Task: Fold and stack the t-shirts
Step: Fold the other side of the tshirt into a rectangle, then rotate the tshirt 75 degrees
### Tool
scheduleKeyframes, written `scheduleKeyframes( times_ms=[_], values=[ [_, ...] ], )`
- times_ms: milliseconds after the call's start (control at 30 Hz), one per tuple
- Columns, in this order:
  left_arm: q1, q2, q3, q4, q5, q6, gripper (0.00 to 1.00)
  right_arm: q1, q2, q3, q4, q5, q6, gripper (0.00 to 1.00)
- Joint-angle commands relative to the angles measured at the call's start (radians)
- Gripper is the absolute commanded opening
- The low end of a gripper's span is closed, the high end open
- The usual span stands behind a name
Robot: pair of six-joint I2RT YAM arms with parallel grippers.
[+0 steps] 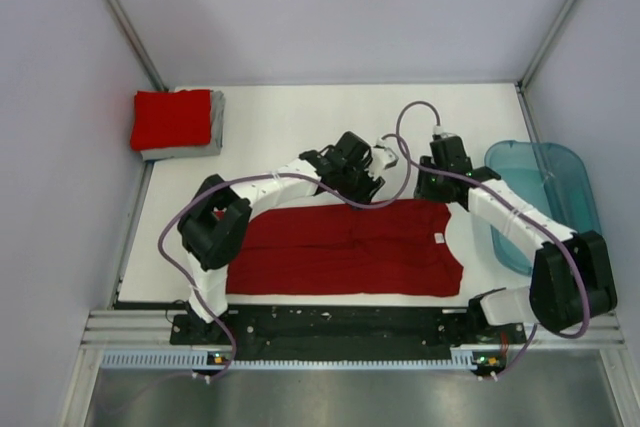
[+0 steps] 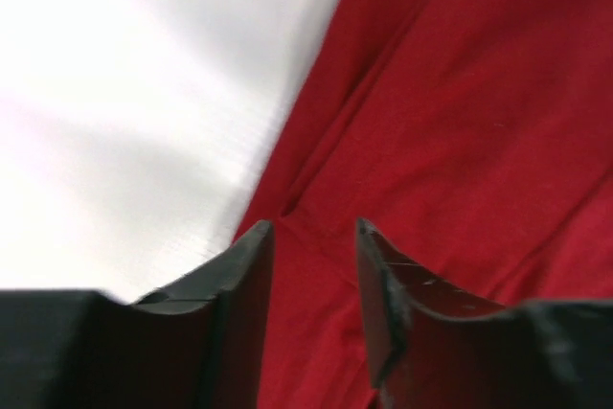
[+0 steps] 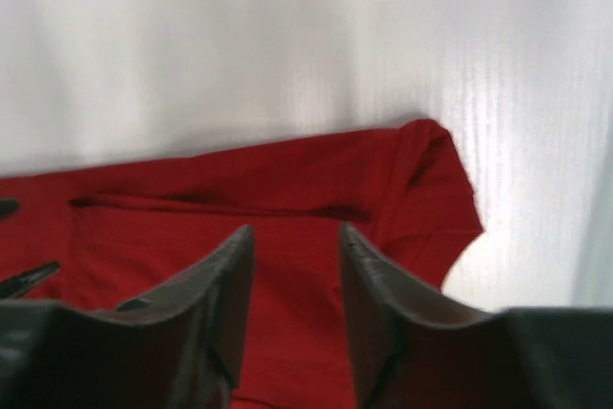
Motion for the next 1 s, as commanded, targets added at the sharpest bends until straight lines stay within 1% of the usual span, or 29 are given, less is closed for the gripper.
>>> scheduleKeyframes(
  times_ms=[0,100,167,233,367,500,567,633,767,800,867,967],
  values=[
    [-0.007,-0.089,-0.049,0.022,0.139,0.012,0.37,0.045,-0.117,-0.050,-0.008,-0.086,0.099,0.28],
    [-0.011,-0.041,-0.067,0.006,0.183,0.011,0.30,0.045,-0.114,-0.136,0.031,-0.164,0.176,0.00],
    [-0.007,-0.011,-0.075,0.000,0.196,0.006,0.27,0.045,-0.105,-0.182,0.044,-0.172,0.199,0.00],
    [-0.009,0.015,-0.075,-0.009,0.193,0.008,0.27,0.039,-0.096,-0.222,0.047,-0.154,0.220,0.00],
    [-0.007,0.040,-0.086,-0.007,0.164,0.015,0.27,-0.016,-0.076,-0.300,0.047,-0.114,0.248,0.00],
    [-0.007,0.042,-0.090,-0.010,0.138,0.034,0.27,-0.041,-0.083,-0.317,0.036,-0.107,0.239,0.00],
    [-0.009,0.026,-0.086,-0.017,0.124,0.045,0.28,-0.041,-0.097,-0.302,0.026,-0.107,0.231,0.00],
    [-0.007,0.000,-0.075,-0.032,0.125,0.066,0.31,-0.039,-0.117,-0.267,-0.003,-0.107,0.216,0.00],
    [-0.008,-0.095,-0.044,-0.105,0.183,0.150,0.43,-0.043,-0.137,-0.156,-0.056,-0.032,0.179,0.00],
    [-0.007,-0.119,-0.044,-0.127,0.185,0.173,0.45,-0.044,-0.130,-0.127,-0.059,-0.019,0.171,0.00],
    [0.000,-0.168,-0.063,-0.155,0.159,0.213,0.46,-0.053,-0.088,-0.078,-0.062,-0.009,0.156,0.00],
    [0.049,-0.236,-0.136,-0.173,0.122,0.244,0.46,-0.061,-0.012,-0.034,-0.068,-0.014,0.145,0.00]
  ],
)
